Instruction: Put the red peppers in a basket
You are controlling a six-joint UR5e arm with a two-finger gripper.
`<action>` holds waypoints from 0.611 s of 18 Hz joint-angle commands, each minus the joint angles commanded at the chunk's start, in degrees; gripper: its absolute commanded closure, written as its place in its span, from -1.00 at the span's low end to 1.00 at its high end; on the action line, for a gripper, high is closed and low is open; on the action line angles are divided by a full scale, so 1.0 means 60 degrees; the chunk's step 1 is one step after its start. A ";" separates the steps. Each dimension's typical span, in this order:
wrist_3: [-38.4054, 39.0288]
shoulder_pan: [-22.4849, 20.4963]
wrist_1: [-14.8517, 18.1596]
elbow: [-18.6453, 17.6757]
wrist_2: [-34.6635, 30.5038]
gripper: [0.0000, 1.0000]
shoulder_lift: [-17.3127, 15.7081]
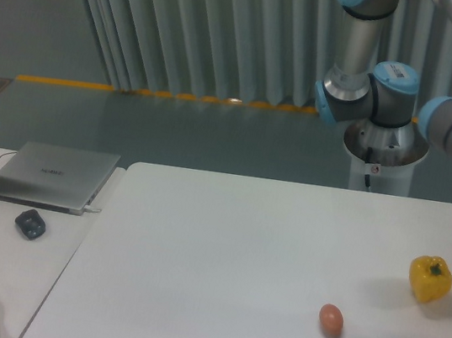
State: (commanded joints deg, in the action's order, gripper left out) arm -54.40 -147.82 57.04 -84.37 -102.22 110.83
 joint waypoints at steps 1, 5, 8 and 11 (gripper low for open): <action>0.0000 -0.0132 0.0000 0.0014 -0.0015 0.34 0.0029; 0.0058 -0.0689 -0.0015 -0.0015 -0.0044 0.34 0.0161; 0.0015 -0.0983 -0.0058 -0.0059 -0.0044 0.34 0.0176; 0.0058 -0.1013 -0.0321 -0.0015 -0.0088 0.32 0.0483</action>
State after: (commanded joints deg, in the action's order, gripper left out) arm -54.05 -153.90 55.12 -84.46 -102.74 113.72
